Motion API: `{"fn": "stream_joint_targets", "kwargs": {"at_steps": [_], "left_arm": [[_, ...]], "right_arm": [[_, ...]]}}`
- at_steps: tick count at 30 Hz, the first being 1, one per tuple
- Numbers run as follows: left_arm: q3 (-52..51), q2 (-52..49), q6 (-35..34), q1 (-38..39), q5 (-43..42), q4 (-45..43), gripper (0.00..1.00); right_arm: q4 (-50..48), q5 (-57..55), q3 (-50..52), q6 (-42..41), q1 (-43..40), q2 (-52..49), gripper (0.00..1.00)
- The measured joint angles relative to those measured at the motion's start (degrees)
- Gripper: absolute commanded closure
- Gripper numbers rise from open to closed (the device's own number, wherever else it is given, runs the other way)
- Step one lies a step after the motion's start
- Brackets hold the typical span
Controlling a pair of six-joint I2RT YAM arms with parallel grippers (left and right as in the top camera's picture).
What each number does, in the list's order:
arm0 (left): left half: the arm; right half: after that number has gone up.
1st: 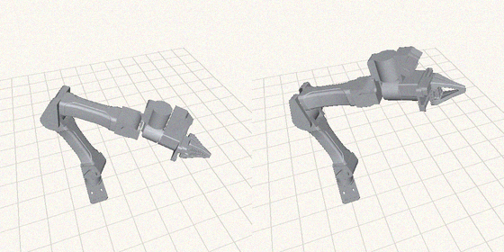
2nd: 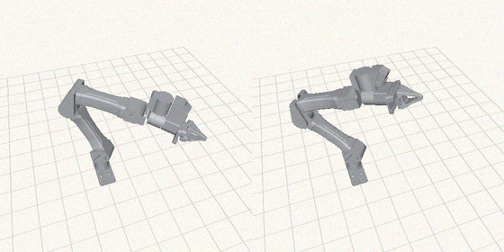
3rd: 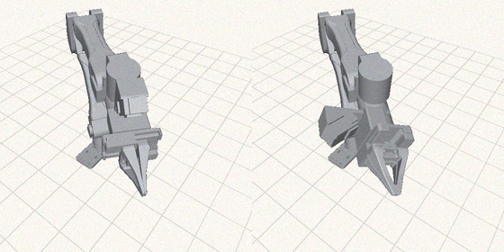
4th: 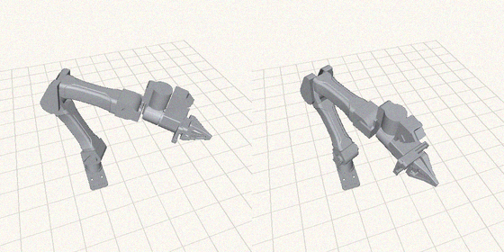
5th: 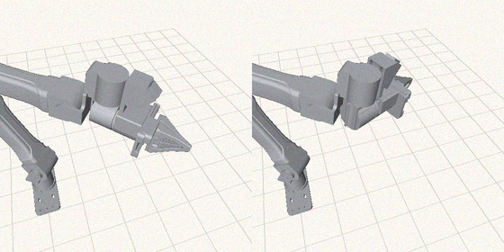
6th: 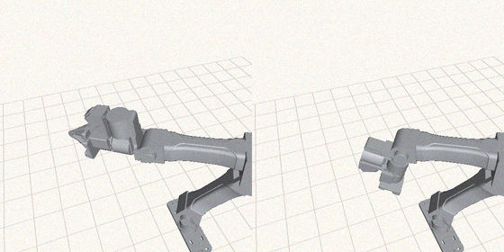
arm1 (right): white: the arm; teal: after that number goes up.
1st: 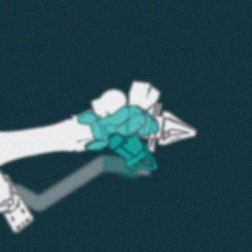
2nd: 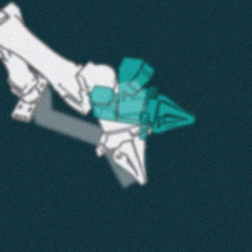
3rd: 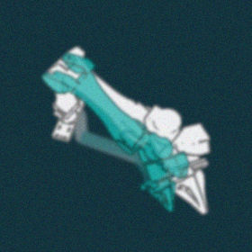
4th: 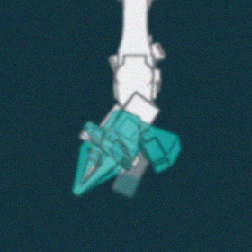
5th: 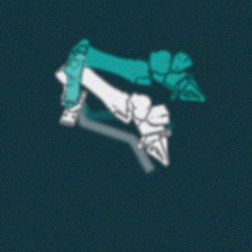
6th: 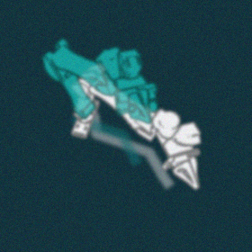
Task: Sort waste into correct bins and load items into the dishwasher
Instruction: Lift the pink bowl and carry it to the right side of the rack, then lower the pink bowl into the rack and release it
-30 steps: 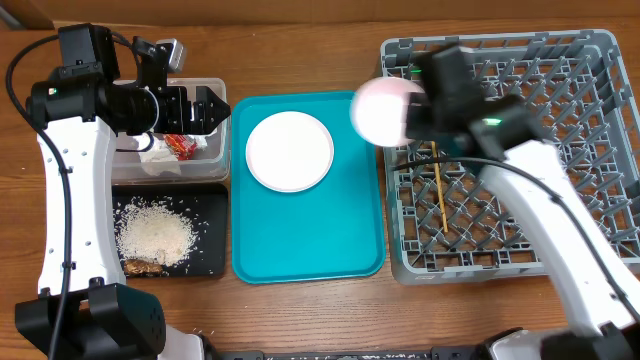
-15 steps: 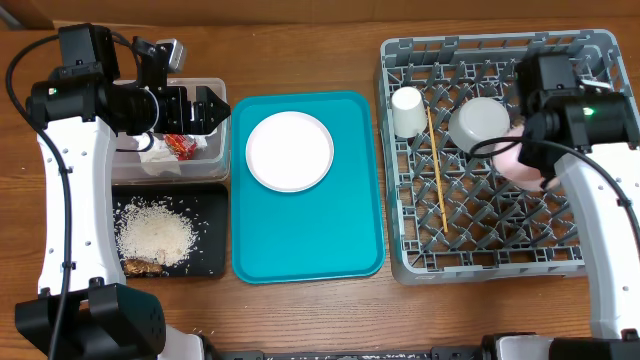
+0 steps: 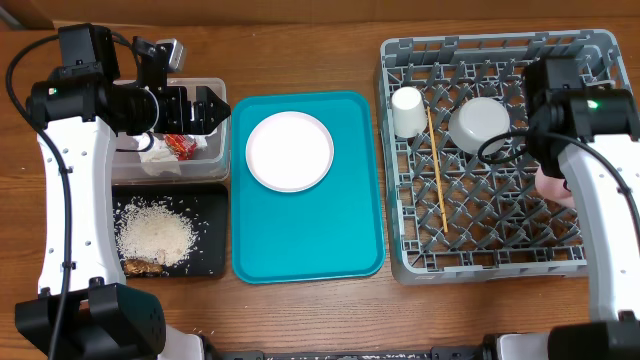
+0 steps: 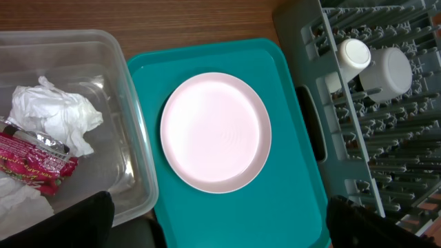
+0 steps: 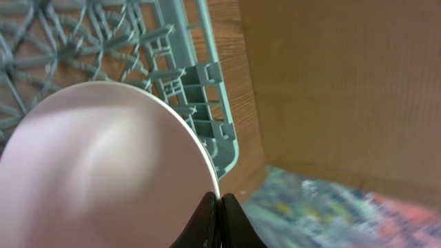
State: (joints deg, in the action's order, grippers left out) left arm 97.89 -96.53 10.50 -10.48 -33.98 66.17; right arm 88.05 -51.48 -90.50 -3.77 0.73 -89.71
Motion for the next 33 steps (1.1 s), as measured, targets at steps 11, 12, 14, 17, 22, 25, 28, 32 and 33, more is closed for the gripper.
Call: {"fn": "stream_joint_targets", "kwargs": {"at_steps": [11, 12, 14, 17, 22, 25, 28, 32, 33], "left_arm": [[0.0, 0.0, 0.0, 0.0, 0.0, 0.0, 0.00], [0.0, 0.0, 0.0, 0.0, 0.0, 0.0, 0.00], [0.0, 0.0, 0.0, 0.0, 0.0, 0.0, 0.00], [0.0, 0.0, 0.0, 0.0, 0.0, 0.0, 0.00], [0.0, 0.0, 0.0, 0.0, 0.0, 0.0, 0.00], [0.0, 0.0, 0.0, 0.0, 0.0, 0.0, 0.00], [0.0, 0.0, 0.0, 0.0, 0.0, 0.0, 0.00], [0.0, 0.0, 0.0, 0.0, 0.0, 0.0, 0.00], [0.0, 0.0, 0.0, 0.0, 0.0, 0.0, 0.00]], "right_arm": [[-1.4, 1.1, 0.3, 20.8, 0.0, -6.0, 0.96], [-1.5, 1.7, 0.3, 21.4, 0.0, -6.2, 0.96], [-1.7, 3.1, 0.3, 22.2, 0.0, -7.0, 0.96], [-1.9, 4.3, 0.3, 22.8, 0.0, -8.8, 0.96], [-3.2, 5.2, 0.3, 23.3, 0.0, -12.1, 0.96], [-4.8, 5.3, 0.3, 23.5, 0.2, -13.5, 0.96], [-5.7, 5.7, 0.3, 23.6, 1.1, -13.9, 0.96], [-6.1, 5.4, 0.3, 23.6, 3.7, -13.9, 0.83], [-6.2, 5.4, 0.3, 23.5, 4.4, -13.9, 0.75]]}}
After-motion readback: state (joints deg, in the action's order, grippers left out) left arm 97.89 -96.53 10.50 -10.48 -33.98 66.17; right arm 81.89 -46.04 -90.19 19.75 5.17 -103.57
